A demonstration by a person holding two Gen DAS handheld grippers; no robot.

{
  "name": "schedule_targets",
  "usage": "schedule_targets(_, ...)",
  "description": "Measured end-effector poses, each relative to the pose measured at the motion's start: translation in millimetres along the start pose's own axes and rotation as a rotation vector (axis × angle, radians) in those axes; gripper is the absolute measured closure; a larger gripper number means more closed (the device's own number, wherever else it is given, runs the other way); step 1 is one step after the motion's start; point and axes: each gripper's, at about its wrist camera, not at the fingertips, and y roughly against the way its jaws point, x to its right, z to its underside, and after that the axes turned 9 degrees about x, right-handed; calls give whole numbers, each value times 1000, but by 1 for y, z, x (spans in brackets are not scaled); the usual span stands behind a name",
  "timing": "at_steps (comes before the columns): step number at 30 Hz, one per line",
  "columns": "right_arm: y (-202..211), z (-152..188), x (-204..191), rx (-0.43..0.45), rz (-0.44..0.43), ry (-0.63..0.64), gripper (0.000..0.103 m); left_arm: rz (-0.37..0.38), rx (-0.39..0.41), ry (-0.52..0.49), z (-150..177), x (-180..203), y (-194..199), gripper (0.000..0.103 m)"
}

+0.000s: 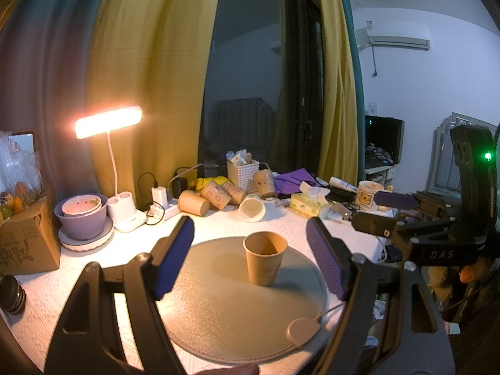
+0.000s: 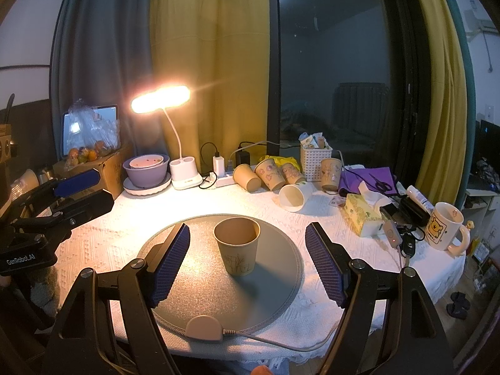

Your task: Flip cup upright

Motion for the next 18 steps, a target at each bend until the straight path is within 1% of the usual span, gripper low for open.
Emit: schedule_targets(18, -1, -1, -2, -2, 2, 0, 24, 1, -2, 3, 2, 0, 0, 28)
